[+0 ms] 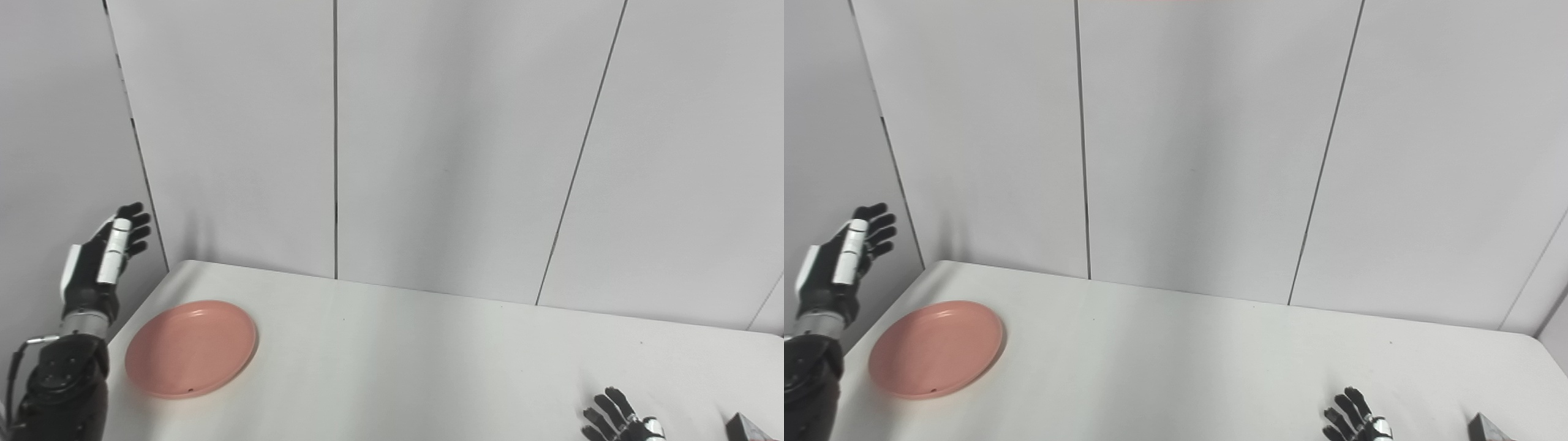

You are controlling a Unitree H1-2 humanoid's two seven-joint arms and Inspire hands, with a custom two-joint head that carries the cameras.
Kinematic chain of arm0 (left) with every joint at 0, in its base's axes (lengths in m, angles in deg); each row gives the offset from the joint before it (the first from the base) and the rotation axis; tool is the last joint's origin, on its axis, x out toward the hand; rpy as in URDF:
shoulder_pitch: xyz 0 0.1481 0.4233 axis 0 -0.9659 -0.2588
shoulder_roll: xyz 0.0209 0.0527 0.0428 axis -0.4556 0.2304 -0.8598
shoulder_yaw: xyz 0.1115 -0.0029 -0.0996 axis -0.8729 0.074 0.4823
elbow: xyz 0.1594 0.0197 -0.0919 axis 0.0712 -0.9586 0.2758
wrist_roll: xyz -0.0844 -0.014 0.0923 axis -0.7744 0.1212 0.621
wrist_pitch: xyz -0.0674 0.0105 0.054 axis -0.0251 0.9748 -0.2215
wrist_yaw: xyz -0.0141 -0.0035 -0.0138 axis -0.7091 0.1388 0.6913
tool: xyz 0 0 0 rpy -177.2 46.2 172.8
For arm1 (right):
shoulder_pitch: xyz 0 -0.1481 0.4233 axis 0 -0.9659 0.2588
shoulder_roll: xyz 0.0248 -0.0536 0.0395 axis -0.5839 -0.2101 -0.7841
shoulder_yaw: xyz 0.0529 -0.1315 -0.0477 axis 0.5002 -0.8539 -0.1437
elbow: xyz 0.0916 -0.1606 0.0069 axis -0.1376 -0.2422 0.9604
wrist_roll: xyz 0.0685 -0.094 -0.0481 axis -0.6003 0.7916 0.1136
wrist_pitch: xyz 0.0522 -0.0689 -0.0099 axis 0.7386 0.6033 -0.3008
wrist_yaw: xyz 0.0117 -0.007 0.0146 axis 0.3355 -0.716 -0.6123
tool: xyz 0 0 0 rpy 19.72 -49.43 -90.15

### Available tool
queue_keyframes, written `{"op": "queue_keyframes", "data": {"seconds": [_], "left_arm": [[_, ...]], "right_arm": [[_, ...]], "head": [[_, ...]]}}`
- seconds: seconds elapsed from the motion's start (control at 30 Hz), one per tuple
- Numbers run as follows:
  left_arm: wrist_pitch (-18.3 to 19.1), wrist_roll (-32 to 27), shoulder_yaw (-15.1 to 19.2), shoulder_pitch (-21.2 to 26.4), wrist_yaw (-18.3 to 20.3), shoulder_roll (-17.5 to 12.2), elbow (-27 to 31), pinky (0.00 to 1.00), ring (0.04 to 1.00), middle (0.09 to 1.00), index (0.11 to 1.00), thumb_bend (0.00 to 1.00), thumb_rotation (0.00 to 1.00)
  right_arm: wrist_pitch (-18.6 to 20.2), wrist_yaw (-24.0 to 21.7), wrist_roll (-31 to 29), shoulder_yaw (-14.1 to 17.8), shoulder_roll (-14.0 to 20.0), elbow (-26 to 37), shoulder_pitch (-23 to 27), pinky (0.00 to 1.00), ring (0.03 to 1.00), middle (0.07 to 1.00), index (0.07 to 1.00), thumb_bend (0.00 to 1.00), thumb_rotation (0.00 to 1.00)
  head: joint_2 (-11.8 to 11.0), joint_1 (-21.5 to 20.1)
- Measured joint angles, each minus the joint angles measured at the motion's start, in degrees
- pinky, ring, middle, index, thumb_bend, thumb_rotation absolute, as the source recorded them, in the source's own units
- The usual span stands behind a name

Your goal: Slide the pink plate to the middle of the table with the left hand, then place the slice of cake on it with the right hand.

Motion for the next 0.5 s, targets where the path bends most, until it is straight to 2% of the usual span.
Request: {"op": "queue_keyframes", "data": {"seconds": [0.13, 0.3, 0.4, 0.5], "left_arm": [[-3.40, -1.41, 0.66, 0.89, 1.49, -2.21, -8.67, 0.91, 0.877, 0.865, 0.810, 0.80, 0.90], [-6.15, -2.40, 0.79, 1.11, 2.52, -2.21, -18.66, 0.88, 0.851, 0.842, 0.770, 0.82, 0.87], [-6.24, -3.60, 1.11, 1.08, 2.46, -1.83, -19.78, 0.86, 0.864, 0.848, 0.772, 0.77, 0.89], [-5.77, -5.10, 1.66, 1.06, 2.34, -1.36, -19.18, 0.88, 0.887, 0.867, 0.808, 0.75, 0.92]], "right_arm": [[0.19, 0.02, -0.27, -0.07, -0.05, 0.25, -0.10, 0.87, 0.865, 0.900, 0.902, 0.72, 1.00], [1.82, 0.13, -0.42, -0.09, -0.04, 1.26, -0.29, 0.86, 0.861, 0.894, 0.896, 0.73, 1.00], [2.03, 0.20, -0.47, -0.05, -0.04, 1.47, -0.39, 0.86, 0.865, 0.902, 0.903, 0.73, 1.00], [2.04, 0.14, -0.46, -0.08, -0.04, 1.46, -0.39, 0.85, 0.860, 0.897, 0.909, 0.73, 1.00]], "head": [[0.35, -0.18], [1.23, -0.18], [1.32, -0.26], [1.23, -0.88]]}}
